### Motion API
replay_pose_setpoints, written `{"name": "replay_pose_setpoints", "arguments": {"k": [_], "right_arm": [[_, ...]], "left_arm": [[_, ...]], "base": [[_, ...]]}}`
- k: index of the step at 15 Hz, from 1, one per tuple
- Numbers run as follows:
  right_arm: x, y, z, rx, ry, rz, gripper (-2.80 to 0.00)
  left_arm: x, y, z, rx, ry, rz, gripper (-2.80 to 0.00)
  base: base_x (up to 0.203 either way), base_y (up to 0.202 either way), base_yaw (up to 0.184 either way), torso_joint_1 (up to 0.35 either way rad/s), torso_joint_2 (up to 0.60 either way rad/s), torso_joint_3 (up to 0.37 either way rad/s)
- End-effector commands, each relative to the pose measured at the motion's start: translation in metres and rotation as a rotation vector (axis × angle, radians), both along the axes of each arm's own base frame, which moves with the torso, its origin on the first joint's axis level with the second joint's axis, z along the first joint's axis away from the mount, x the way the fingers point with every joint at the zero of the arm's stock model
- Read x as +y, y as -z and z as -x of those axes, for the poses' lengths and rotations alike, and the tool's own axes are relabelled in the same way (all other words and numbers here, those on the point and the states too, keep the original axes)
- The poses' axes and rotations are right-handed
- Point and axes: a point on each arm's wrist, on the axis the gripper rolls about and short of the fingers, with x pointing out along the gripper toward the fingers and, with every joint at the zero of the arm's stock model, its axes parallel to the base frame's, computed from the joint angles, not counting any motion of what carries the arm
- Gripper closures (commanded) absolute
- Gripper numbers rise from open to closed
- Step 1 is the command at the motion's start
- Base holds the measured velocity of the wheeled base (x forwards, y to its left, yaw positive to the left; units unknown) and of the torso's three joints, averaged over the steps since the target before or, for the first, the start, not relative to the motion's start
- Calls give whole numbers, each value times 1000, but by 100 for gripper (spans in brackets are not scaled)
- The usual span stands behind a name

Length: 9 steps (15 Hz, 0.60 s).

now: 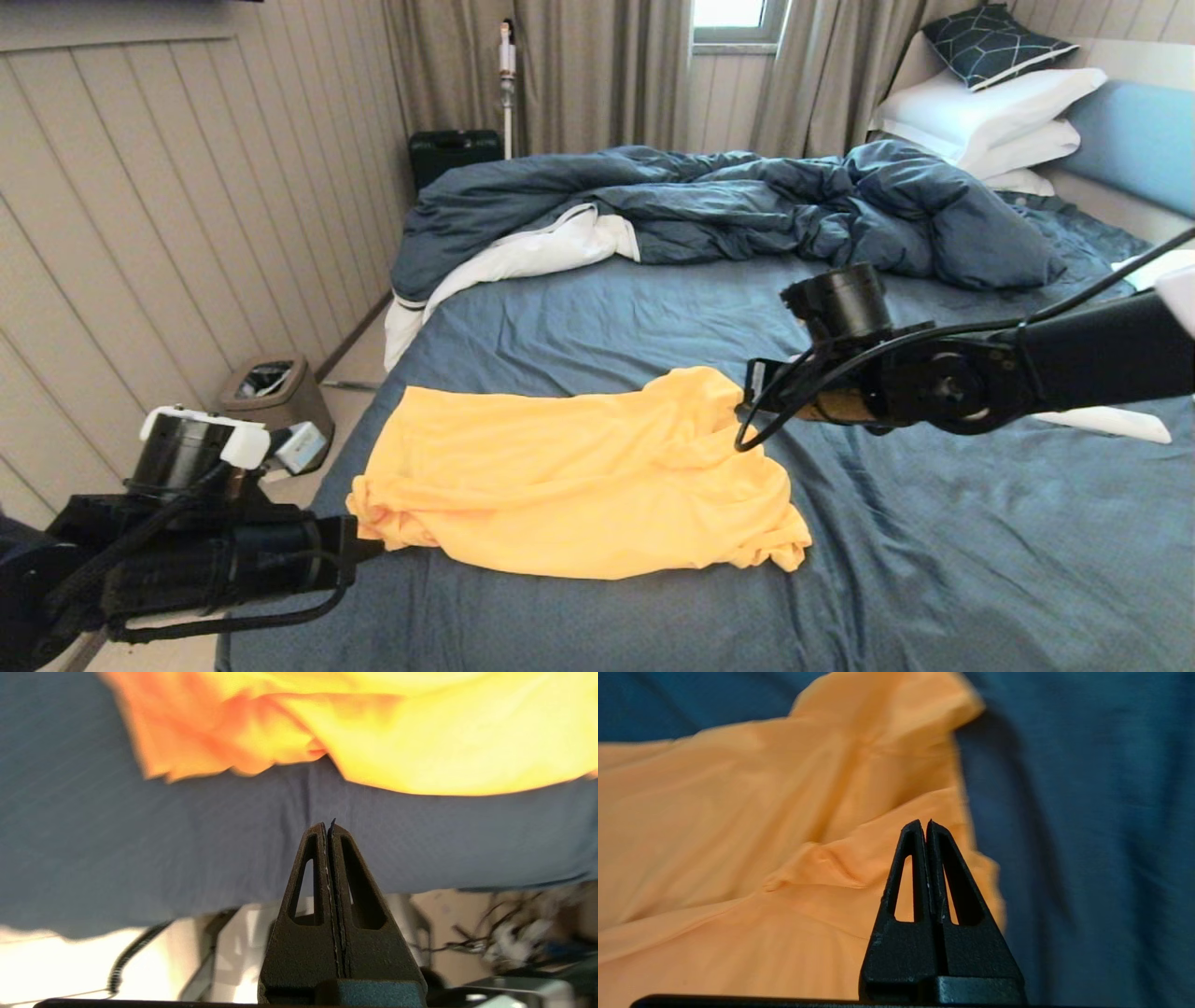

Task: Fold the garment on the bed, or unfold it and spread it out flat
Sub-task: Fold the yellow T-shirt

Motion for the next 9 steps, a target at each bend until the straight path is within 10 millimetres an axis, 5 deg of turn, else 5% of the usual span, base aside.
{"name": "replay_pose_setpoints", "arguments": {"k": [1, 9], "right_arm": [[-33, -24, 17, -23, 75, -10, 0], [-44, -28, 33, -14, 62, -46, 0]], "left_arm": [[-26, 19, -13, 47, 66, -62, 0], [-52, 37, -44, -71, 28, -121, 0]], "base": [[0, 0, 0, 0, 0, 0], [0, 0, 0, 0, 0, 0]]}}
